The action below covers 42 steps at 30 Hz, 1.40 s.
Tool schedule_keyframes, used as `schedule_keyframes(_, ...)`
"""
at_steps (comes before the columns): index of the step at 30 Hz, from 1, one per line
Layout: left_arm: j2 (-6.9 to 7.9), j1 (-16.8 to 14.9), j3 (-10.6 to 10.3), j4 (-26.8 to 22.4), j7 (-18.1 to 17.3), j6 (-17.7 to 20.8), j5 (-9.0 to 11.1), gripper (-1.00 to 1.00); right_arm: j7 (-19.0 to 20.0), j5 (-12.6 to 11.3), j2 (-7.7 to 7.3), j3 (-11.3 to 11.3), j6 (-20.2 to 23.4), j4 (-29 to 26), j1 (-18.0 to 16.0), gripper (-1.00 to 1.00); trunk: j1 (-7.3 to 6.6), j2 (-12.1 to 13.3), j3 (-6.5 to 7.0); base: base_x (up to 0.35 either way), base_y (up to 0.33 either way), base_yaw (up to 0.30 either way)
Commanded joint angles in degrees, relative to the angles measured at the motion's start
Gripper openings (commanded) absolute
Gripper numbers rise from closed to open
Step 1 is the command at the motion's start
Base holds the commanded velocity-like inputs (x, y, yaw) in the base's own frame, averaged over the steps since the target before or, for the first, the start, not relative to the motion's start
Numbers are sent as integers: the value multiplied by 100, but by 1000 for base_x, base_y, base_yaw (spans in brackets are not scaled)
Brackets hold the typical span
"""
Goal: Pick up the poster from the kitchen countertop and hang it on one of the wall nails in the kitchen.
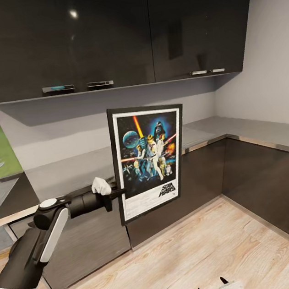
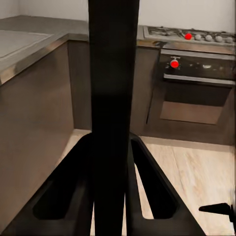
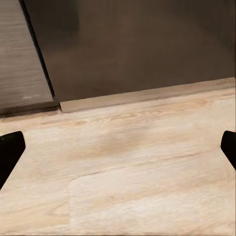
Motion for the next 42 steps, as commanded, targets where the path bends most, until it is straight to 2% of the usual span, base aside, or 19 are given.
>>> schedule_keyframes(1,64,4,-5,1,-36,22,60,-100,150,1,-5,4,156,-27,-10,100,0,-3,-5,0,0,0)
schedule_keyframes(3,149,24,-4,10,-177,10,87,-100,471,-11,1,7,368,-53,-23,100,0,-3,-5,0,0,0)
schedule_keyframes(7,202,191,16,135,-479,-92,100,-100,804,-38,18,15,483,-151,-32,100,0,-3,-5,0,0,0)
schedule_keyframes(10,214,408,218,397,-733,-368,104,-100,1024,-54,40,34,522,-264,-34,100,0,-3,-5,0,0,0)
schedule_keyframes(13,217,550,334,616,-862,-578,106,-100,1100,-62,48,35,533,-294,-35,100,0,-3,-5,0,0,0)
schedule_keyframes(15,223,662,394,815,-1114,-777,106,-100,1137,-66,52,31,535,-308,-26,100,0,-3,-5,0,0,0)
schedule_keyframes(18,226,740,494,1033,-1438,-855,104,-100,1148,-67,49,30,533,-313,-15,100,0,-3,-5,0,0,0)
schedule_keyframes(20,227,768,676,1147,-1680,-880,97,-100,1150,-68,47,30,532,-317,-12,100,0,-3,-5,0,0,0)
schedule_keyframes(23,241,781,791,1198,-1843,-913,92,-100,1150,-68,32,19,534,-352,-10,100,0,-3,-5,0,0,0)
schedule_keyframes(29,315,786,838,1223,-1915,-933,94,-100,1180,-68,-9,-2,628,-753,-9,100,0,-3,-5,0,0,0)
schedule_keyframes(31,329,787,842,1225,-1943,-935,96,-100,1243,-64,-33,-11,827,-974,-9,100,0,-3,-5,0,0,0)
schedule_keyframes(34,338,787,845,1231,-2120,-936,90,-100,1442,-68,-157,-27,1218,-1265,-12,100,0,-3,-5,0,0,0)
schedule_keyframes(38,371,787,852,1239,-2347,-936,83,-100,1874,-62,-284,-50,1575,-1615,-36,100,0,-3,-5,0,0,0)
schedule_keyframes(40,498,787,849,1243,-2424,-937,85,-100,2152,-60,-328,-171,1833,-1822,-61,100,0,-3,-5,0,0,0)
schedule_keyframes(42,550,787,848,1255,-2476,-937,86,-100,2300,-59,-339,-341,1998,-1899,-74,100,0,-3,-5,0,0,0)
